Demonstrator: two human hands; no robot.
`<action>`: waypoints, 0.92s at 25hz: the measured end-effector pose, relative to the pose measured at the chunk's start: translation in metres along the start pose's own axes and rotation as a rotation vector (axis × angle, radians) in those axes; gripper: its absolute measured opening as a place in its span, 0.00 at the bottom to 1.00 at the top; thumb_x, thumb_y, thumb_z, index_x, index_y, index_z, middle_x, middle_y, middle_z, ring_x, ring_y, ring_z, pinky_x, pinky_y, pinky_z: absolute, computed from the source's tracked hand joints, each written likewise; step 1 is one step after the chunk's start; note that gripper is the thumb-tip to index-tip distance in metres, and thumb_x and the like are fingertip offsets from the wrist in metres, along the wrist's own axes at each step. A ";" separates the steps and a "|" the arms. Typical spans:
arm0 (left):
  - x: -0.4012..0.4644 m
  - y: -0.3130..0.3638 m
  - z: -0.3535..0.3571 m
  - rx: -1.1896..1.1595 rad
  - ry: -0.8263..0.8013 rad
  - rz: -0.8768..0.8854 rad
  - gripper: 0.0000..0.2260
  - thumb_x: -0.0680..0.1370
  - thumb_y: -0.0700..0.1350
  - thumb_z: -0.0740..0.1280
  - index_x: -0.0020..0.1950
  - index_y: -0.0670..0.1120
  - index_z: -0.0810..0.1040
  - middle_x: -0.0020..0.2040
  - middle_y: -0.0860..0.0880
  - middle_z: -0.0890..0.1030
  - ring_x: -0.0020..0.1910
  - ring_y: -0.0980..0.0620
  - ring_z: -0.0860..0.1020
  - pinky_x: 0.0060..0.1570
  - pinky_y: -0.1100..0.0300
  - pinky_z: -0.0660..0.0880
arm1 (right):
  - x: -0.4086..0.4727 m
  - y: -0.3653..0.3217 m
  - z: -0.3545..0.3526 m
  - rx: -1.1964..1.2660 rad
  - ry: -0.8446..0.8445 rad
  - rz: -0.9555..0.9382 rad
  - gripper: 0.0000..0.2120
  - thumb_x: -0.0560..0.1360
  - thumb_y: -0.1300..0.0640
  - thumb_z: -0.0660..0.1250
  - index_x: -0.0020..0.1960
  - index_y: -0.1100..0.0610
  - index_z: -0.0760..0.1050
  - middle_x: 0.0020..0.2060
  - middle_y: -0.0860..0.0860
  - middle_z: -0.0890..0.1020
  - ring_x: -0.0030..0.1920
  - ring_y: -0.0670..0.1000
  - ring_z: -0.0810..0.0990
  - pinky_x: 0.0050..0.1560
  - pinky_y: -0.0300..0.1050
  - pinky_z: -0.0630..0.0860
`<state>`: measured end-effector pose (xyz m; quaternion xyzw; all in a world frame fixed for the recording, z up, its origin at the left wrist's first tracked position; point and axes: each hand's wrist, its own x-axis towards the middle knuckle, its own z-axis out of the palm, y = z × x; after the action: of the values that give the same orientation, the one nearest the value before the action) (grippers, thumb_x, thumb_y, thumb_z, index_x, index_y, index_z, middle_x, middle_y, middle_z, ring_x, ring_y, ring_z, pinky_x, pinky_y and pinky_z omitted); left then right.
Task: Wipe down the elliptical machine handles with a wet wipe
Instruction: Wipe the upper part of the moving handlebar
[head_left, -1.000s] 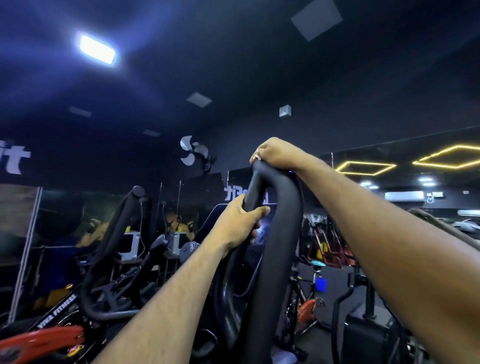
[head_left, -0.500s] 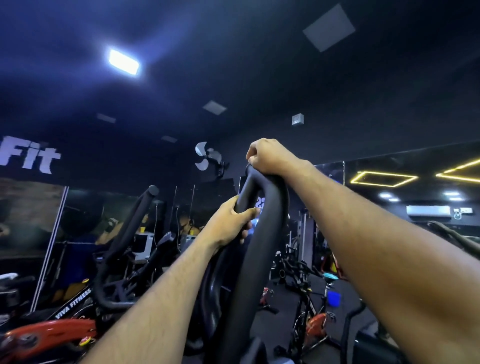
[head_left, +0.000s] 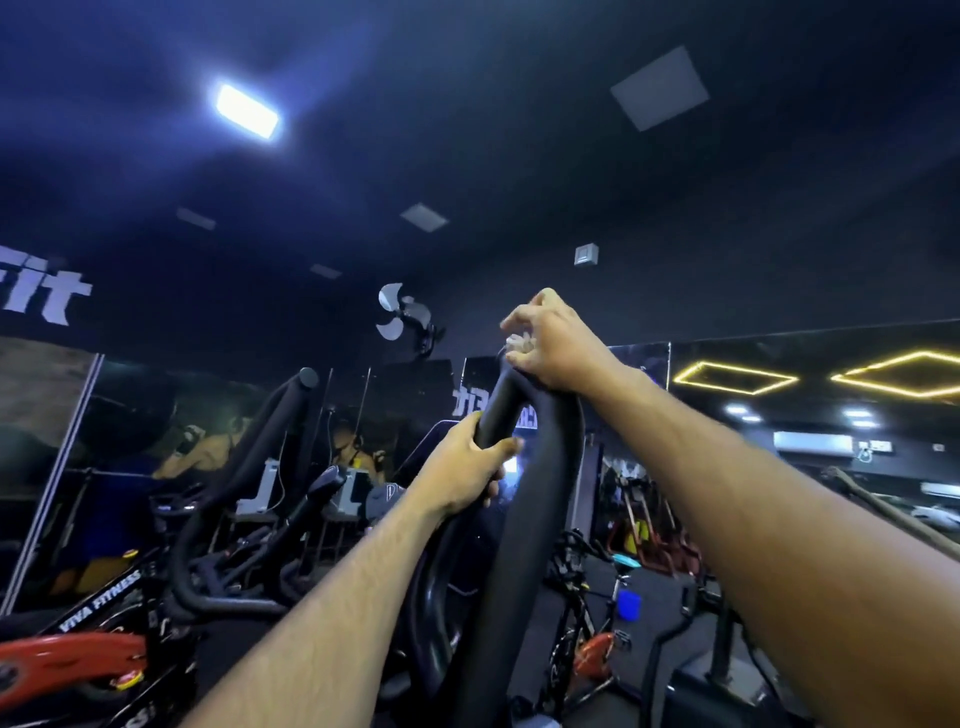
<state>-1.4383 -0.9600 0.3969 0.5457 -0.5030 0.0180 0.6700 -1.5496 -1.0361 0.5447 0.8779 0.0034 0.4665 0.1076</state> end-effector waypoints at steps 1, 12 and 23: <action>0.000 -0.002 0.000 0.004 0.007 0.003 0.09 0.81 0.46 0.71 0.54 0.44 0.73 0.34 0.47 0.77 0.25 0.51 0.72 0.26 0.58 0.72 | 0.002 0.000 0.001 -0.010 0.014 0.059 0.10 0.75 0.60 0.71 0.56 0.58 0.82 0.51 0.53 0.77 0.53 0.53 0.78 0.58 0.41 0.73; 0.000 -0.010 -0.005 -0.023 0.016 0.025 0.09 0.80 0.47 0.72 0.53 0.47 0.73 0.34 0.44 0.78 0.24 0.49 0.72 0.26 0.58 0.72 | -0.005 -0.035 0.000 -0.250 0.049 0.081 0.05 0.76 0.57 0.70 0.51 0.54 0.82 0.49 0.51 0.83 0.51 0.55 0.80 0.53 0.50 0.78; 0.006 -0.017 -0.006 0.036 0.025 0.034 0.11 0.78 0.51 0.73 0.49 0.51 0.72 0.39 0.43 0.83 0.26 0.49 0.78 0.33 0.52 0.79 | 0.000 -0.042 0.004 -0.320 -0.086 0.008 0.07 0.75 0.62 0.70 0.50 0.56 0.85 0.48 0.52 0.82 0.52 0.56 0.81 0.51 0.48 0.76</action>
<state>-1.4214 -0.9656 0.3894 0.5488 -0.5034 0.0451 0.6659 -1.5421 -0.9962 0.5341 0.8686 -0.0790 0.4236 0.2445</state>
